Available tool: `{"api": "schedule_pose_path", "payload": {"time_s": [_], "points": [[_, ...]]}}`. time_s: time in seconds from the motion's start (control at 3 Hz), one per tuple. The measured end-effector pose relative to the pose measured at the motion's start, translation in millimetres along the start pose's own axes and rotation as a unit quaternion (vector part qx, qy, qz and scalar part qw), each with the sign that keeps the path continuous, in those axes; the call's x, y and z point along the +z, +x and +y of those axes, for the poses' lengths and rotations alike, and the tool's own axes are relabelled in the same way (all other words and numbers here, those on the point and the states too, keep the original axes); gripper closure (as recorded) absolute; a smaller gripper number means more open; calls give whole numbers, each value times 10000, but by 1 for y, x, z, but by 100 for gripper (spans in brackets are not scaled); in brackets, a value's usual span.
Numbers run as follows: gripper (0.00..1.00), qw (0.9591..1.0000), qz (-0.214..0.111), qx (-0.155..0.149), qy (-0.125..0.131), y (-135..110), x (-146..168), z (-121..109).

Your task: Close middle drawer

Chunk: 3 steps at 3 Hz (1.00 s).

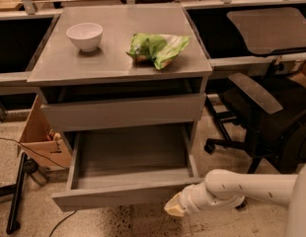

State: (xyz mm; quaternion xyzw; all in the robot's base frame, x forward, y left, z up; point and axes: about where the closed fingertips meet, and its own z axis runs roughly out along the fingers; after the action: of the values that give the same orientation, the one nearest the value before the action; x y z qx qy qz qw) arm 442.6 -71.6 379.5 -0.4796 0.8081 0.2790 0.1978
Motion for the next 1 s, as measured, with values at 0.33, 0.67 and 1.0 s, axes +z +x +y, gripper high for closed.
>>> {"api": "schedule_pose_path", "payload": {"time_s": [0.33, 0.67, 1.0], "points": [[100, 9994, 81, 108, 316, -13, 13, -23], [100, 9988, 86, 148, 463, -14, 16, -34], [100, 9957, 12, 189, 907, -28, 19, -70]]}}
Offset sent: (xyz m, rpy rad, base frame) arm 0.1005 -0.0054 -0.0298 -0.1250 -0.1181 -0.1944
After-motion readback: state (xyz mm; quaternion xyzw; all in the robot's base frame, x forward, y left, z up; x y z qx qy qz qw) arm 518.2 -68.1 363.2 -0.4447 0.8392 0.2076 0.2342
